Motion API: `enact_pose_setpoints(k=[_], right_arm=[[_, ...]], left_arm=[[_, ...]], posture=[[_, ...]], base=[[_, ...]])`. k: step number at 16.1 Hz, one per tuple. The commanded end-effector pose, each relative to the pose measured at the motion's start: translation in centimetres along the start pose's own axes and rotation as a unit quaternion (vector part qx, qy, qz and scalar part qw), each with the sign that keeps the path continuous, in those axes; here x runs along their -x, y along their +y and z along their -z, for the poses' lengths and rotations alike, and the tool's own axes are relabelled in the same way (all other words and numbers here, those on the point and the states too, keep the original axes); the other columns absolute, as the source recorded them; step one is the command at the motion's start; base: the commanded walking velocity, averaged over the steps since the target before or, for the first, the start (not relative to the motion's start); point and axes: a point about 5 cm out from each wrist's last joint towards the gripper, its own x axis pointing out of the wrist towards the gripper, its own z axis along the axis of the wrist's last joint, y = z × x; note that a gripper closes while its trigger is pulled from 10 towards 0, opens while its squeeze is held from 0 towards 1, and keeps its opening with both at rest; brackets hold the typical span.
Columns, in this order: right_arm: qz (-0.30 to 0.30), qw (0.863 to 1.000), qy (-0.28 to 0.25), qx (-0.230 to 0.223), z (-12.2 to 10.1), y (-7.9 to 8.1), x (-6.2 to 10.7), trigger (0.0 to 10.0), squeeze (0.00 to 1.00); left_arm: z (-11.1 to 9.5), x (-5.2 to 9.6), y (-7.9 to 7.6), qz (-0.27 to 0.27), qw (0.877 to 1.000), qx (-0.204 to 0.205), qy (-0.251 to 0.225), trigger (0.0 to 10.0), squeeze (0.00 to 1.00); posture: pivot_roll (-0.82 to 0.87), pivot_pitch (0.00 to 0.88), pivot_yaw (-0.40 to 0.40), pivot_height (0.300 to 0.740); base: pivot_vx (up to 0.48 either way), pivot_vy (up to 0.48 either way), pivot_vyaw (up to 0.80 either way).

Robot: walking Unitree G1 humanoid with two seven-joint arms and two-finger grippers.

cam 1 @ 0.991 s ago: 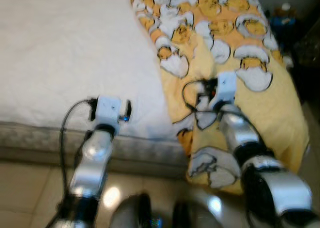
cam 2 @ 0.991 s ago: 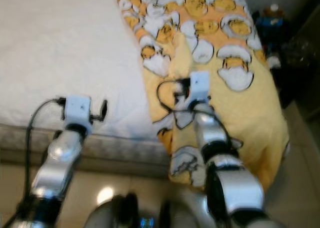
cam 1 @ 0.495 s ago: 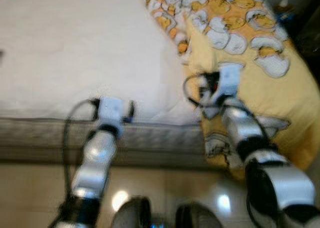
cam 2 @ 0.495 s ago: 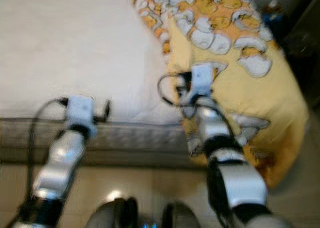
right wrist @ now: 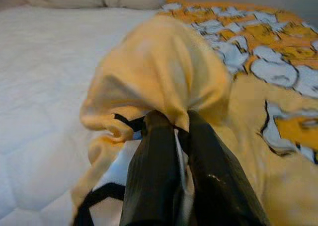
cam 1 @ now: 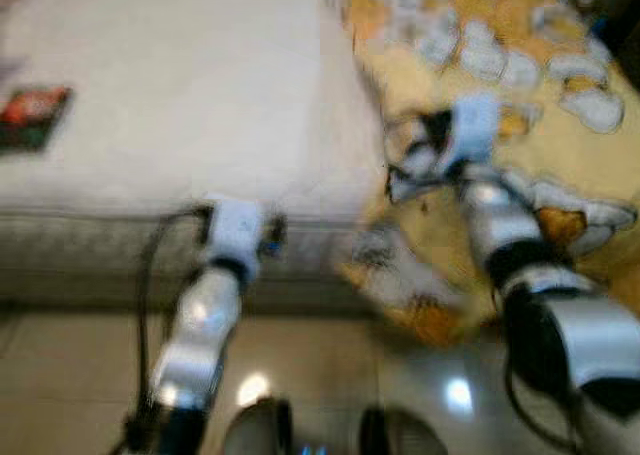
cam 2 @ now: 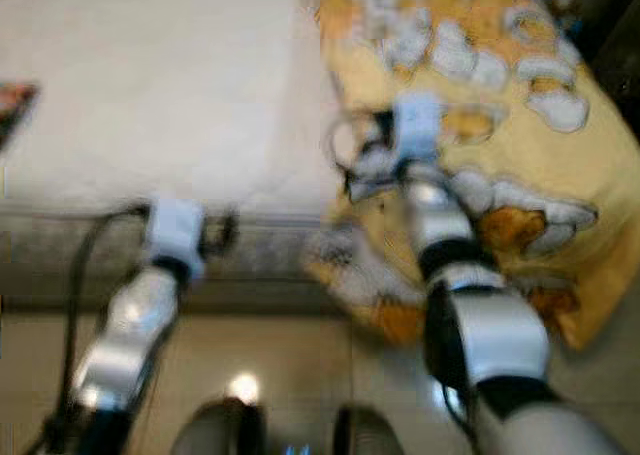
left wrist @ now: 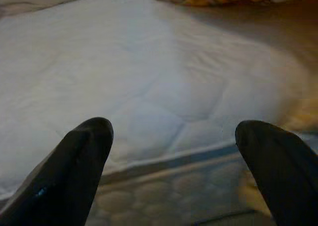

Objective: Clean up the room

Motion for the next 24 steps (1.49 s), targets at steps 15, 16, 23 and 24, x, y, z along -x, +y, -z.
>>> enact_pose_setpoints(k=[15,16,23,24], right_arm=[[0.103,0.954,0.186,-0.212,9.0,1.3,3.3,10.0,0.00],[0.106,0.955,0.187,-0.205,8.9,1.2,3.3,10.0,0.00],[0.159,0.968,0.146,-0.124,7.6,0.0,2.9,10.0,0.00],[0.153,0.969,0.144,-0.132,7.3,0.4,2.7,10.0,1.00]], left_arm=[[-3.9,8.1,-0.7,0.153,0.983,-0.076,-0.063,10.0,0.00],[-4.2,9.0,-2.2,0.216,0.969,-0.089,-0.081,10.0,0.00],[-4.0,8.7,-1.7,0.195,0.978,-0.030,-0.062,10.0,0.00],[-4.0,8.9,-1.7,0.197,0.978,-0.033,-0.061,10.0,0.00]], posture=[[0.34,0.385,0.085,0.740],[0.35,0.388,0.085,0.740],[0.35,0.404,0.110,0.740],[0.36,0.409,0.117,0.740]], base=[[0.000,0.000,0.00],[0.000,0.000,0.00],[0.000,0.000,0.00],[0.000,0.000,0.00]])
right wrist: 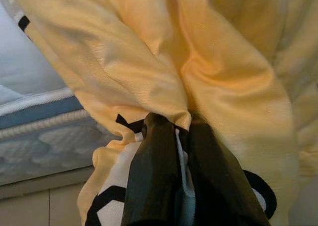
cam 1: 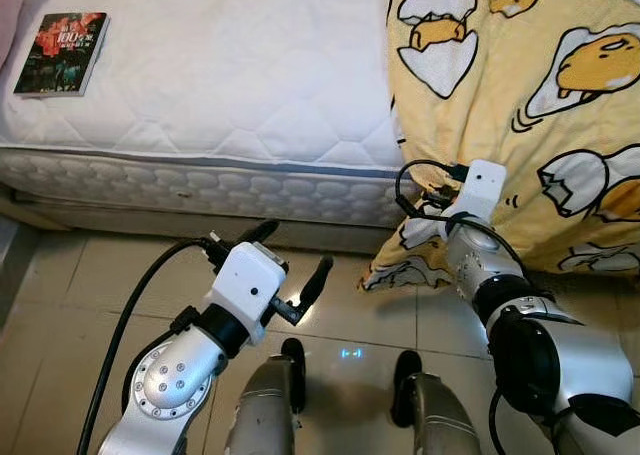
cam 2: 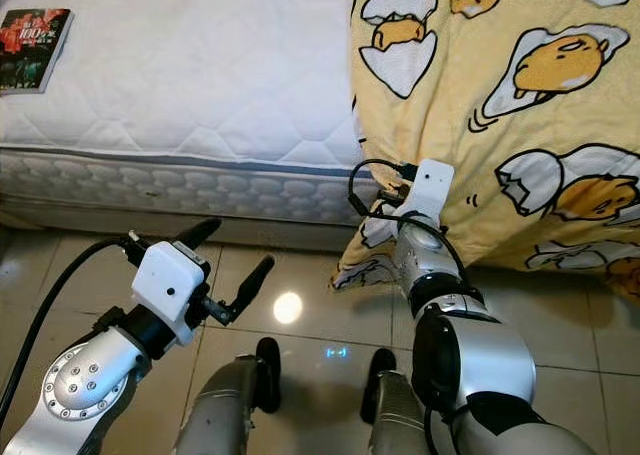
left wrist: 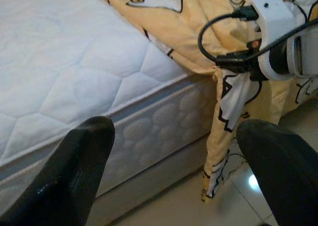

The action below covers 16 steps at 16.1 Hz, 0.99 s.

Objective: Clean up the room

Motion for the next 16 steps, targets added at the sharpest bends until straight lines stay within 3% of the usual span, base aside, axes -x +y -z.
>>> enact_pose_setpoints(k=[1,4,7,10,14,16], right_arm=[[-0.014,1.000,0.005,-0.006,0.1,0.8,0.0,10.0,1.00],[-0.030,0.999,-0.021,0.028,-0.8,1.7,0.0,10.0,1.00],[-0.019,0.997,-0.066,0.046,-2.6,1.7,-0.2,10.0,1.00],[-0.013,0.996,-0.077,0.033,-3.1,1.6,-0.2,10.0,1.00],[-0.029,0.995,-0.082,-0.044,-3.3,2.3,-0.2,10.0,1.00],[-0.050,0.985,-0.089,-0.138,-3.9,2.8,-0.2,10.0,1.00]], left_arm=[[0.1,0.5,-0.1,0.002,1.000,0.004,0.010,10.0,0.00],[0.7,0.7,-0.2,-0.003,0.999,0.015,0.030,10.0,0.00],[4.7,0.5,2.1,-0.139,0.984,0.058,0.099,10.0,0.00],[5.0,-0.3,2.6,-0.169,0.978,0.079,0.094,10.0,0.00],[6.3,-0.5,2.8,-0.211,0.962,0.132,0.113,10.0,0.00],[6.7,-0.4,3.2,-0.228,0.958,0.133,0.114,10.0,0.00]], posture=[[0.36,0.411,0.116,0.740],[0.36,0.412,0.107,0.740],[0.35,0.416,0.095,0.740],[0.34,0.419,0.092,0.740],[0.33,0.425,0.098,0.740],[0.33,0.431,0.100,0.740]], base=[[0.000,0.000,0.00],[0.000,0.000,0.00],[0.000,0.000,0.00],[0.000,0.000,0.00],[0.000,0.000,0.00],[0.000,0.000,0.00]])
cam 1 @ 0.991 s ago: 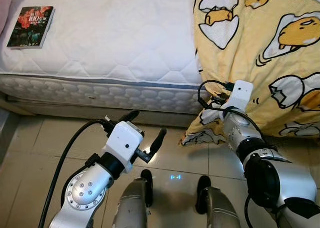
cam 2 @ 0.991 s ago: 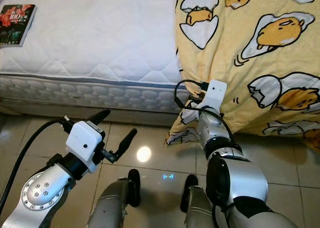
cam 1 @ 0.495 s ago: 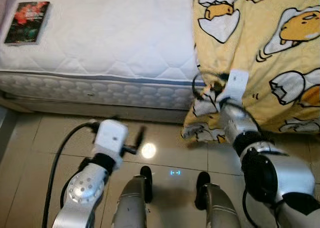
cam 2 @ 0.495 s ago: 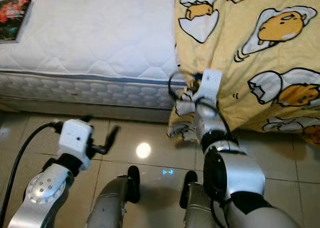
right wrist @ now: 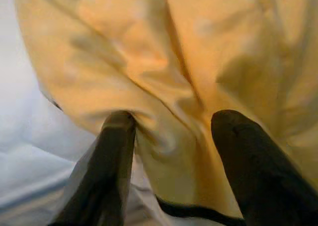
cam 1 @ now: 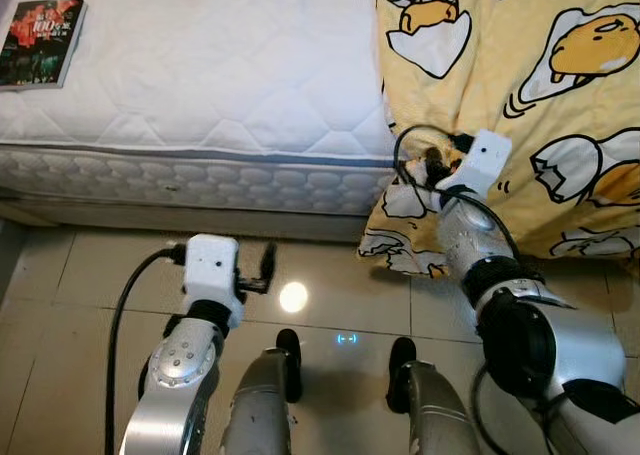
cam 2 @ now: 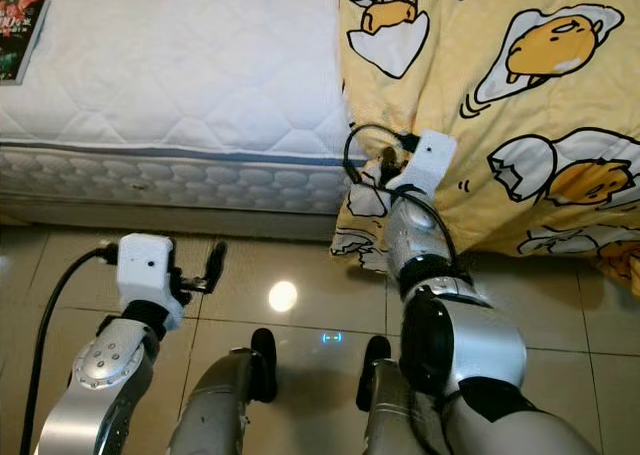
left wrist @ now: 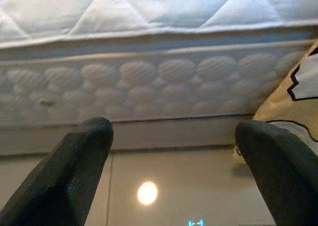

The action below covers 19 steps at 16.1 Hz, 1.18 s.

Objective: Clean up the room

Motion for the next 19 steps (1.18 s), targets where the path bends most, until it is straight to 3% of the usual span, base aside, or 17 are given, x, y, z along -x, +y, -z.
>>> enact_pose_setpoints(k=[1,5,6,7,9,11,14,19], right_arm=[[-0.009,1.000,-0.009,-0.028,-0.2,0.5,0.0,10.0,1.00],[-0.076,0.997,-0.011,-0.010,-0.5,3.6,-0.1,10.0,1.00],[-0.082,0.996,-0.016,0.023,-0.7,4.0,-0.1,10.0,1.00],[-0.081,0.995,-0.021,0.049,-0.8,4.1,-0.1,10.0,0.00],[-0.086,0.993,-0.031,0.074,-1.0,4.3,-0.1,10.0,0.00],[-0.090,0.986,-0.083,0.112,-2.7,5.0,-0.2,10.0,0.00],[-0.079,0.981,-0.132,0.114,-3.7,3.6,0.0,10.0,0.00],[-0.070,0.964,-0.184,0.180,-3.1,0.4,1.5,10.0,0.00]], left_arm=[[0.8,0.4,0.5,-0.014,1.000,-0.001,0.013,10.0,0.00],[0.6,0.5,-0.5,0.007,1.000,-0.015,0.002,10.0,0.00],[0.6,0.5,-0.7,0.009,1.000,-0.019,0.000,10.0,0.00],[0.5,0.5,-0.9,0.016,0.999,-0.028,-0.003,10.0,0.00],[0.5,0.3,-1.2,0.023,0.999,-0.037,-0.008,10.0,0.00],[0.4,-0.1,-1.8,0.044,0.997,-0.061,-0.017,10.0,0.00],[0.8,-1.7,-2.7,0.047,0.994,-0.095,-0.020,10.0,0.00],[0.8,-4.5,-2.8,0.036,0.994,-0.099,-0.017,10.0,0.00]], posture=[[0.33,0.432,0.101,0.740],[0.32,0.440,0.097,0.740],[0.32,0.442,0.095,0.740],[0.31,0.441,0.089,0.740],[0.30,0.437,0.081,0.740],[0.26,0.409,0.061,0.740],[0.19,0.351,0.029,0.740],[0.08,0.215,-0.024,0.740]], base=[[0.000,0.000,0.00],[0.000,0.000,0.00],[0.000,0.000,0.00],[0.000,0.000,0.00],[0.000,0.000,0.00],[0.000,0.000,0.00],[0.000,0.000,0.00],[0.000,0.000,0.00]])
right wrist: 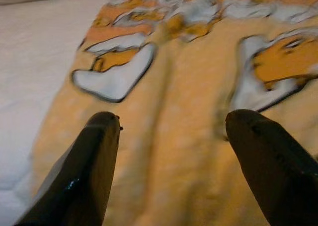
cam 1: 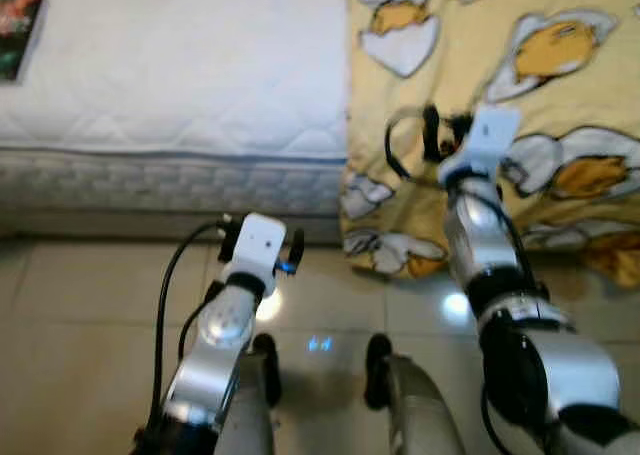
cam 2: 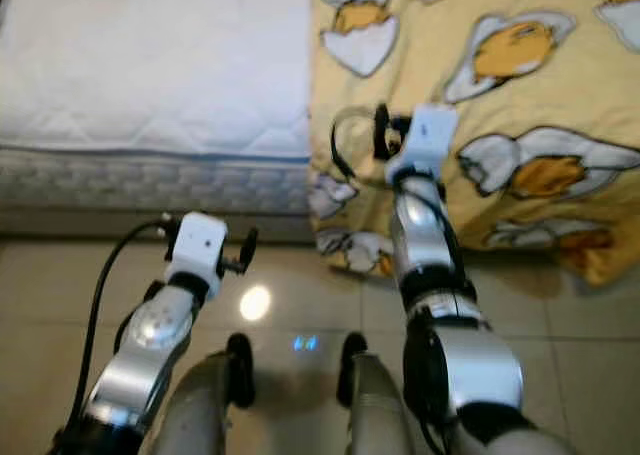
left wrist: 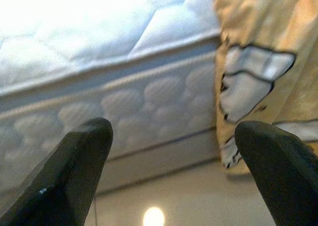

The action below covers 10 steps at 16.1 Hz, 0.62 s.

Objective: Clean up the room

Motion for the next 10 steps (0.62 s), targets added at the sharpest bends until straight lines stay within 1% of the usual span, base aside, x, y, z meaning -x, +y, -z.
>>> enact_pose_setpoints(k=[1,2,3,4,5,6,7,10], right_arm=[[0.010,1.000,-0.020,0.015,-0.2,-1.0,0.8,10.0,0.00],[0.015,0.999,-0.025,0.032,0.2,-1.7,1.6,10.0,0.00],[0.021,0.998,-0.033,0.048,0.6,-2.4,3.0,10.0,0.00],[0.019,0.997,-0.038,0.059,0.8,-2.7,3.9,10.0,0.00],[0.017,0.997,-0.024,0.073,2.0,-3.0,6.1,10.0,0.00],[0.017,0.997,-0.003,0.074,3.0,-2.9,7.5,10.0,0.00],[0.015,0.997,0.006,0.073,3.3,-2.6,8.0,10.0,0.00],[-0.004,0.998,0.010,0.068,3.1,-1.4,7.9,10.0,0.00]], left_arm=[[0.9,0.0,0.1,-0.016,1.000,0.017,0.013,10.0,0.00],[0.9,-0.7,0.2,-0.036,0.998,0.045,0.020,10.0,0.00],[1.1,-1.3,0.4,-0.063,0.994,0.085,0.033,10.0,0.00],[1.1,-1.6,0.4,-0.072,0.992,0.098,0.038,10.0,0.00],[0.6,-2.4,-0.1,-0.059,0.992,0.106,0.026,10.0,0.00],[-0.1,-2.9,-0.6,-0.043,0.994,0.101,0.005,10.0,0.00],[-0.6,-3.2,-0.8,-0.033,0.995,0.092,-0.009,10.0,0.00],[-0.6,-3.8,-1.2,-0.022,0.997,0.076,-0.006,10.0,0.00]], posture=[[0.07,0.176,-0.033,0.740],[0.05,0.129,-0.038,0.740],[0.03,0.103,-0.038,0.740],[0.03,0.098,-0.037,0.740],[0.02,0.075,-0.030,0.740],[0.00,0.061,-0.021,0.740],[-0.01,0.057,-0.010,0.740],[-0.02,0.048,0.010,0.740]], base=[[0.000,0.000,0.00],[0.000,0.000,0.00],[0.000,0.000,0.00],[0.000,0.000,0.00],[0.000,0.446,0.00],[0.296,0.379,0.00],[0.442,0.000,0.00],[0.476,0.000,0.00]])
